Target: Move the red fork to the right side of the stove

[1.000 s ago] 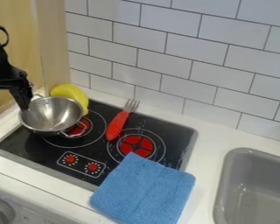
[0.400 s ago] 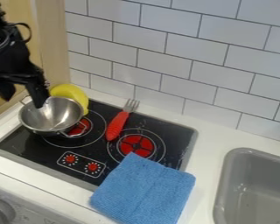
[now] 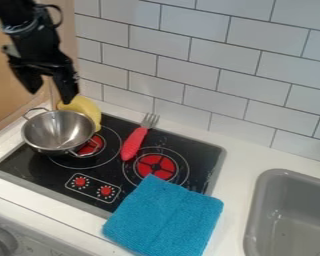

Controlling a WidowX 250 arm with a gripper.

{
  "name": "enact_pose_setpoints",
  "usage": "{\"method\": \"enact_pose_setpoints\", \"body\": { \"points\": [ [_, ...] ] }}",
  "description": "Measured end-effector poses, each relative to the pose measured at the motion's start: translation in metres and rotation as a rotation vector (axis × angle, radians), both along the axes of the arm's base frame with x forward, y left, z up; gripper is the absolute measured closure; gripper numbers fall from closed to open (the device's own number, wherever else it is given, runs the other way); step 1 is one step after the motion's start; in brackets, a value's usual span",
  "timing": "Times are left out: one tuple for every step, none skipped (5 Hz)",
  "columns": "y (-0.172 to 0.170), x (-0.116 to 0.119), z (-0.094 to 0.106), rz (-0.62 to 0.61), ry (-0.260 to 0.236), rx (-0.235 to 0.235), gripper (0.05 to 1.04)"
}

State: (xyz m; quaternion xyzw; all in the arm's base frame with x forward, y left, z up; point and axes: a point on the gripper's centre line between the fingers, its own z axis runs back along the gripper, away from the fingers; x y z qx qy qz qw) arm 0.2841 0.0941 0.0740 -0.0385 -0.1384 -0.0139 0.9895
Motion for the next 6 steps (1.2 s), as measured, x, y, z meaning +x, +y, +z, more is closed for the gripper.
{"method": "enact_pose_setpoints", "body": {
  "points": [
    [-0.021, 0.016, -0.002, -0.013, -0.015, -0.044, 0.085],
    [-0.043, 0.035, -0.007, -0.017, -0.012, -0.055, 0.085],
    [-0.061, 0.046, -0.010, -0.019, 0.000, -0.062, 0.085],
    [-0.076, 0.053, -0.014, -0.011, 0.005, -0.046, 0.085],
    [-0.076, 0.053, -0.025, -0.017, 0.029, -0.034, 0.085],
    [-0.080, 0.057, -0.028, -0.036, 0.030, -0.003, 0.085]
  ]
}}
